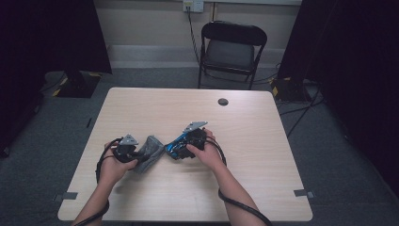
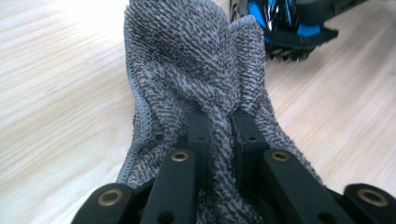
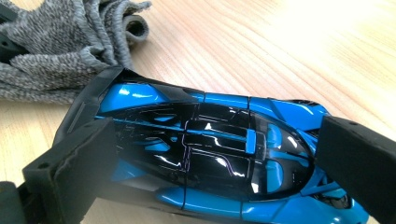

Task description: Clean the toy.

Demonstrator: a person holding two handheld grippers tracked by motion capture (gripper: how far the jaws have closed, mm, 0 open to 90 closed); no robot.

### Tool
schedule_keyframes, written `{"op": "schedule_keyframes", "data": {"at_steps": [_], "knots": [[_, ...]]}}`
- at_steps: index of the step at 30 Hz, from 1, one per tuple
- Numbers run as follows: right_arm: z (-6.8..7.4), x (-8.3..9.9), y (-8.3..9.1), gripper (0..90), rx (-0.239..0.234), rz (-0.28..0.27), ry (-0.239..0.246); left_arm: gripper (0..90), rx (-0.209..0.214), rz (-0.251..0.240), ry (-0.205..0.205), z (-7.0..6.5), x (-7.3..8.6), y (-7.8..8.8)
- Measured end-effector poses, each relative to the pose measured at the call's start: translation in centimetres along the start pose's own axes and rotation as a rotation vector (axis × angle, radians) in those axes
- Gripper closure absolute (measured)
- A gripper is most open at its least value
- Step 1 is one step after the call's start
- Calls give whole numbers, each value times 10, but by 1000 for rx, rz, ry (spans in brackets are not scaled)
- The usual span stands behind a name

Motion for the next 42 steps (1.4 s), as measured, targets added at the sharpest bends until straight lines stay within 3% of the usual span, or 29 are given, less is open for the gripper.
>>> {"op": "schedule_keyframes", "data": {"at_steps": [5, 13, 16, 19, 21, 30, 42], "knots": [[0, 1, 1, 0, 5, -4, -4, 804, 8, -20, 12, 1, 1, 10], [-1, 1, 3, 2, 23, 15, -31, 803, 6, -14, -6, -3, 2, 24], [-3, 0, 7, 59, 17, 25, -60, 803, 10, -25, -15, -6, 0, 31], [-7, -4, 15, 126, 56, -2, -47, 803, 23, -32, -23, -12, -3, 34], [-8, -7, 20, 124, 46, -16, -56, 803, 29, -27, -34, -15, -4, 35], [-5, -10, 49, 124, 8, -34, -14, 802, 82, -48, -84, -46, -22, 34], [-14, 9, 98, 126, 12, -57, -13, 799, 181, -55, -185, -102, -56, 6]]}}
Point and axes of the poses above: each handheld gripper's, and its own axes: y roughly backward along the jaws, x roughly out of its underside, z roughly to its left, the point moved 6 cm from there along -y, roughly forward along the jaws, and after that the axes turned 2 degrees about y, right-handed, at the moved point
